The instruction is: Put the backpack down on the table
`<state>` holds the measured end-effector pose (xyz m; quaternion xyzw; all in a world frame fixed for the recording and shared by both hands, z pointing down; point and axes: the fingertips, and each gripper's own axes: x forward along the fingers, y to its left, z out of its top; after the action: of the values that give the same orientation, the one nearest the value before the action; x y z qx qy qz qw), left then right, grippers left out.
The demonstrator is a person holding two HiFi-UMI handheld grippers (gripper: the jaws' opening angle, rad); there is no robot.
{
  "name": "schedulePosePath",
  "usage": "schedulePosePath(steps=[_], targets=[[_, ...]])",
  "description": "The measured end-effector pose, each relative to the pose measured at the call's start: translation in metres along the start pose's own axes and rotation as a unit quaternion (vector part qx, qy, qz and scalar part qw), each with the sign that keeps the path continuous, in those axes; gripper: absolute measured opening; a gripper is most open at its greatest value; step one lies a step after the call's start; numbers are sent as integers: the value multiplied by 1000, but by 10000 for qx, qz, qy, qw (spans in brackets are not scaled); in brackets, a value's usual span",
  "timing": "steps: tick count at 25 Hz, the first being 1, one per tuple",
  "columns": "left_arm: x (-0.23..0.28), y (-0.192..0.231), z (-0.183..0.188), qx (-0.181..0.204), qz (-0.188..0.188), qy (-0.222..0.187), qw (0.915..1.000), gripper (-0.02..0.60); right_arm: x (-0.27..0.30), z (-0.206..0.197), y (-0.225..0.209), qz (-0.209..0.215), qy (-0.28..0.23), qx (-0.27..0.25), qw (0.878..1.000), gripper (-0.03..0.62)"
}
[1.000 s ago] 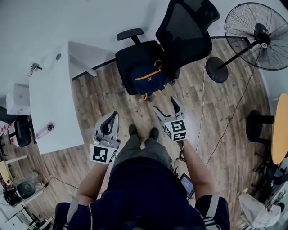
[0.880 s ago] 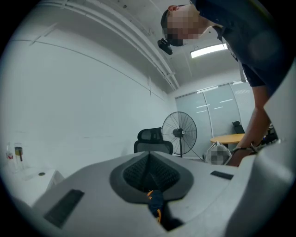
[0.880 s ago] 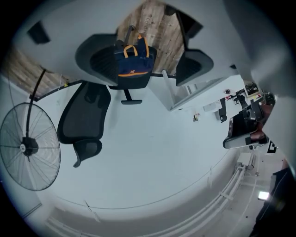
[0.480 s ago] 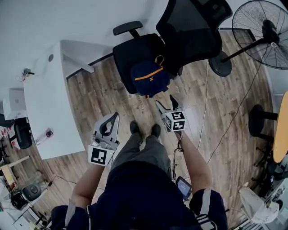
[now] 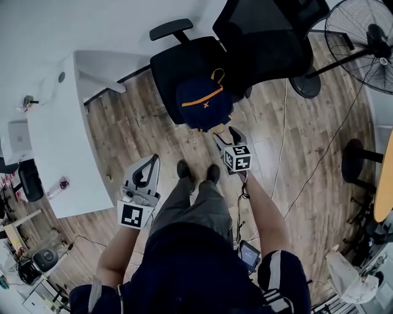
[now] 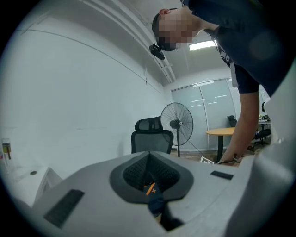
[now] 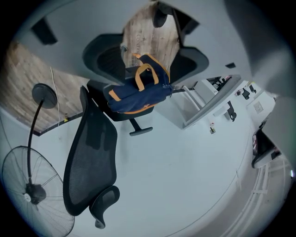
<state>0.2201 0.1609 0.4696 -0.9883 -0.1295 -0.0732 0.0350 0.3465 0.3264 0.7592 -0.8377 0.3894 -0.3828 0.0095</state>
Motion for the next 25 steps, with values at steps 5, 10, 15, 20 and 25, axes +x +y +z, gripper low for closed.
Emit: schedulePosePath(steps=[5, 10, 15, 20, 25], targets=[[3, 2, -8, 1, 11, 46, 10000, 3, 12, -7, -6, 81, -9, 102, 9999, 265], [6, 3, -17, 43, 9, 91, 9999, 3, 26, -13, -11, 184, 5, 223, 9996, 252], [14, 2, -26, 39, -39, 106, 9999, 3, 36, -17, -15, 273, 45, 426, 9987, 229], [19, -1, -31, -10, -89, 146, 9999, 3, 36, -24, -19, 453, 38, 776, 9959, 222], [20, -2, -37, -10, -117, 206, 9997, 3, 38, -28, -18, 703, -55, 836, 9940, 191]])
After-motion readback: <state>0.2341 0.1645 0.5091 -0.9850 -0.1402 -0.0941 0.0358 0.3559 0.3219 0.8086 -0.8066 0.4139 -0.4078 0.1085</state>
